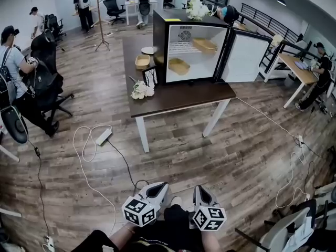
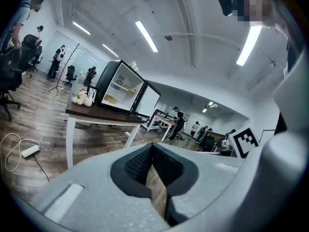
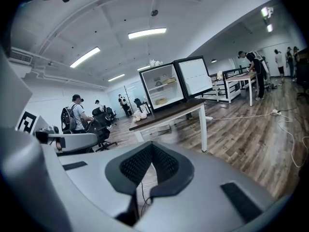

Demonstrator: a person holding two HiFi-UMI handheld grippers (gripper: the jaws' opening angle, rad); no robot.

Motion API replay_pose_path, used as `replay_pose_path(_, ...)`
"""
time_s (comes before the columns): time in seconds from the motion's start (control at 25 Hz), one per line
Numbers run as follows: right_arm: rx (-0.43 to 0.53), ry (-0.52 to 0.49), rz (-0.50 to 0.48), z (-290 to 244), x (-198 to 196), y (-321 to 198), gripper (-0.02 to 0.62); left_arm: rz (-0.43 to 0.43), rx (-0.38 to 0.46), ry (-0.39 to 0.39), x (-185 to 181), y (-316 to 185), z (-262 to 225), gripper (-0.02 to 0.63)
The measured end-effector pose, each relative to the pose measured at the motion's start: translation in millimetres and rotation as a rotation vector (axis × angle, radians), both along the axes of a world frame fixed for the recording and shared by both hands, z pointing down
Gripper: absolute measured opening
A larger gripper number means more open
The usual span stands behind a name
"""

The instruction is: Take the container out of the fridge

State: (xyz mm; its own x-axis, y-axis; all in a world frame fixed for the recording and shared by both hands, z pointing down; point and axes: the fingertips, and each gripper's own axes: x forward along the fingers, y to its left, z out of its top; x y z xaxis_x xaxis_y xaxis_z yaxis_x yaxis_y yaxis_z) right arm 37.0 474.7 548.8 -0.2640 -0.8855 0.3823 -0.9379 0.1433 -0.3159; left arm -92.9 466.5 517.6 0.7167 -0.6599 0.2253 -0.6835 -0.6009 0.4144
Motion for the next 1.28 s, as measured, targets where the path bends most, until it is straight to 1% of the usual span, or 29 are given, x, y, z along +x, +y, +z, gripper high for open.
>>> replay_pose_path(0.16,-0.006,0.001,-0.026,-0.2,17.4,-36.4,0.006,-0.024,0.012,-0.01,17.0,-36.9,-5.0,0.008)
replay_pose_path(0.36,-0.012,0.018,-0.09,2.4,36.1,-77.2,0.006,-0.045,-0.011,-0.01,43.1,-68.8,0.3,0.008)
replay_pose_path(0.56,-0.013,0.033,-0.151,5.4,50.4,-102.2,0.006,-0.086,-0.015,0.0,65.2,-92.9,4.7,0.008)
replay_pose_path(0.72,-0.019,0.037,-0.182,9.3,62.8,-115.6,0.006,-0.107,-0.021,-0.015,84.2,-106.6,10.4,0.008)
replay_pose_path(1.0,-0.032,0.026,-0.188,13.9,75.5,-125.3,0.006,-0.115,-0.024,-0.013,97.5,-114.2,10.0,0.008)
replay_pose_path(1.16,-0.03,0.005,-0.169,16.0,78.5,-129.1,0.006,-0.13,-0.013,-0.03,94.8,-123.0,11.9,0.008)
replay_pose_path(1.28,-0.037,-0.008,-0.157,18.9,79.2,-138.0,0.006,-0.13,-0.006,-0.021,92.6,-134.8,11.0,0.008)
